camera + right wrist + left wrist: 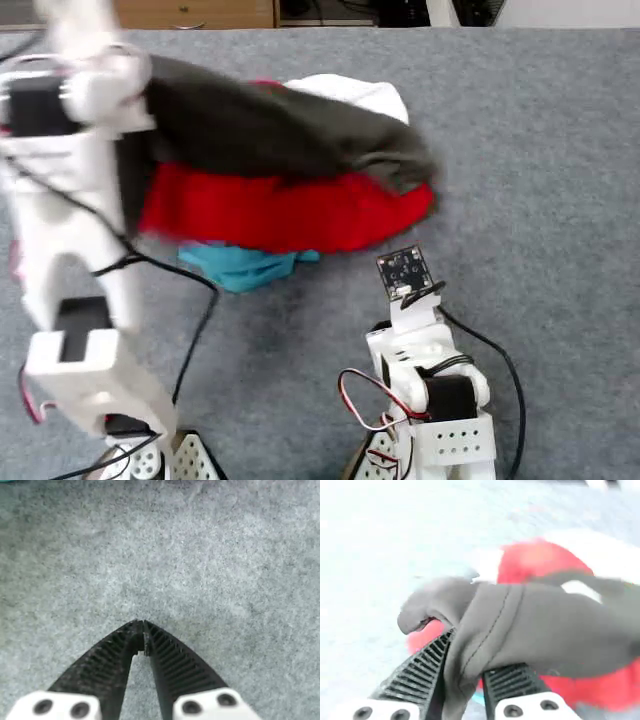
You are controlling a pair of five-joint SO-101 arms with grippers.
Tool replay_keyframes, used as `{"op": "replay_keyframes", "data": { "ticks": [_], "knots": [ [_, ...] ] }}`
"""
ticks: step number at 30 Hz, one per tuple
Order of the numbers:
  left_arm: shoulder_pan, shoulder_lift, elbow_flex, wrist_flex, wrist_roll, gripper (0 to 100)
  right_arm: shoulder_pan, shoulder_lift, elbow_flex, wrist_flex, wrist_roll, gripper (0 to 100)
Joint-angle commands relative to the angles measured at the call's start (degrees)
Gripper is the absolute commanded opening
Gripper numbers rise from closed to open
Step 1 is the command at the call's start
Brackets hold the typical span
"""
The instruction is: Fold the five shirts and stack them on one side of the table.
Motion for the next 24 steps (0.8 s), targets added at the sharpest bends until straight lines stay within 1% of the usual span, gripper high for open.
{"op": "replay_keyframes", "data": {
  "ticks": [1, 4, 6, 12, 16, 19, 24],
  "knots": [
    [-13.01, -4.09, -2.73, 0.62, -1.32, 2, -0.66, -5.41, 0.04, 0.26, -0.09, 0.5],
    [-21.71, -4.0, -2.29, 0.53, -4.13, 2, -0.75, -5.41, 0.04, 0.26, -0.09, 0.5],
    [-26.11, -3.65, -2.2, 0.53, -4.92, 2, -0.75, -5.41, 0.04, 0.26, -0.09, 0.5],
    [-32.97, 2.24, -2.73, 0.09, -6.07, 2, -0.75, -5.41, 0.04, 0.26, -0.09, 0.5],
    [-40.0, 6.11, -2.73, -5.63, -5.71, 2, -0.84, -5.41, 0.04, 0.26, -0.09, 0.5],
    [-44.75, 6.55, -2.73, -8.09, -5.71, 2, -0.84, -5.41, 0.04, 0.26, -0.09, 0.5],
    [-49.85, 6.46, -2.73, -11.34, -5.98, 2, -0.84, -5.41, 0.04, 0.26, -0.09, 0.5]
  ]
}}
